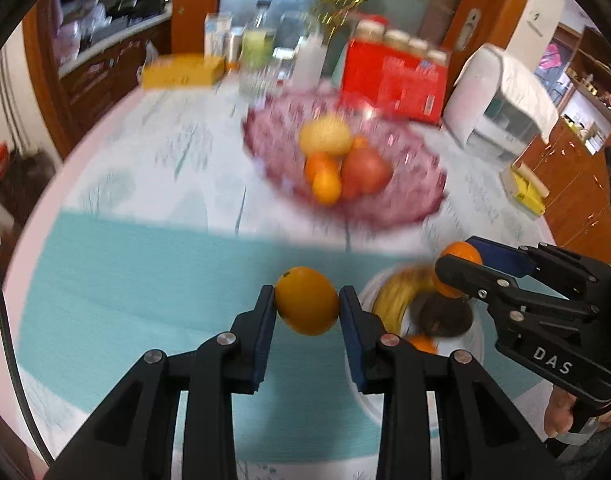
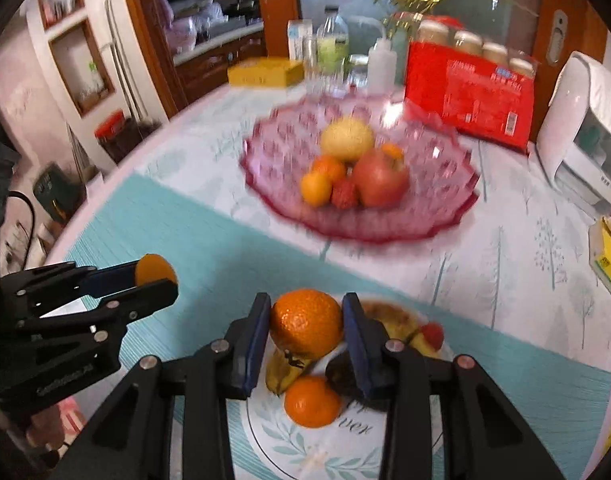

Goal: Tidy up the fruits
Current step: 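Lift both oranges and carry them over the pink glass bowl, then lower both oranges into the pink bowl and open both tools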

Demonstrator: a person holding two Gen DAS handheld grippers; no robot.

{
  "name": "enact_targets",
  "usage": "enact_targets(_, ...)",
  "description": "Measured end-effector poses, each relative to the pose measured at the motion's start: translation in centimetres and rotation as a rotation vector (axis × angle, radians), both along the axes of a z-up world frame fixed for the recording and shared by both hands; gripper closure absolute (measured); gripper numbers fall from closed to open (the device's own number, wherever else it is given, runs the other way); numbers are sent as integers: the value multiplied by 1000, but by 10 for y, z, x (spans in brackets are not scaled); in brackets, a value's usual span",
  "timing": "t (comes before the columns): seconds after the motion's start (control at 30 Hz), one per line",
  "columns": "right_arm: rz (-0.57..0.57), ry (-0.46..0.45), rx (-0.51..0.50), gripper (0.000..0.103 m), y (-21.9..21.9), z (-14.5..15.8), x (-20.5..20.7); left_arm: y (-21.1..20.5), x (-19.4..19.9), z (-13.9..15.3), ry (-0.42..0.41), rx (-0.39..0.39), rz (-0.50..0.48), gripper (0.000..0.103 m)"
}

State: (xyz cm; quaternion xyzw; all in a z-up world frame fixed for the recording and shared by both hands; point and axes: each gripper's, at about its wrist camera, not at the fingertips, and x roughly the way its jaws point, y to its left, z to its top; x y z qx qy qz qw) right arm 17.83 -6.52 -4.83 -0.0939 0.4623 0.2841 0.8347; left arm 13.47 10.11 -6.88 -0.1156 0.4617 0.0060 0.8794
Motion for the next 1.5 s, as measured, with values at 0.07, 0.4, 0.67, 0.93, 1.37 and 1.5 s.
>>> enact_targets(0.07, -7, -25, 28, 66, -2, 19, 9, 4, 15, 26, -39, 18, -12, 72)
enact_targets(0.4, -53, -195, 117, 66, -11, 112, 68, 25, 82, 125, -191, 108, -39, 72)
enact_targets(0.67, -98, -164, 117, 66, -4, 98, 112, 32, 138, 106, -139, 116, -61, 72)
enact_targets(0.93, -148, 11, 51, 66, 1, 12, 148, 24, 180, 22, 8, 111, -132, 72)
enact_targets(1.37, -239, 173, -25, 64, -17, -63, 171, 16, 215, -58, 144, 121, -186, 72)
enact_targets(1.5, -265, 202, -24, 64, -20, -67, 175, 16, 215, -60, 146, 129, -181, 60)
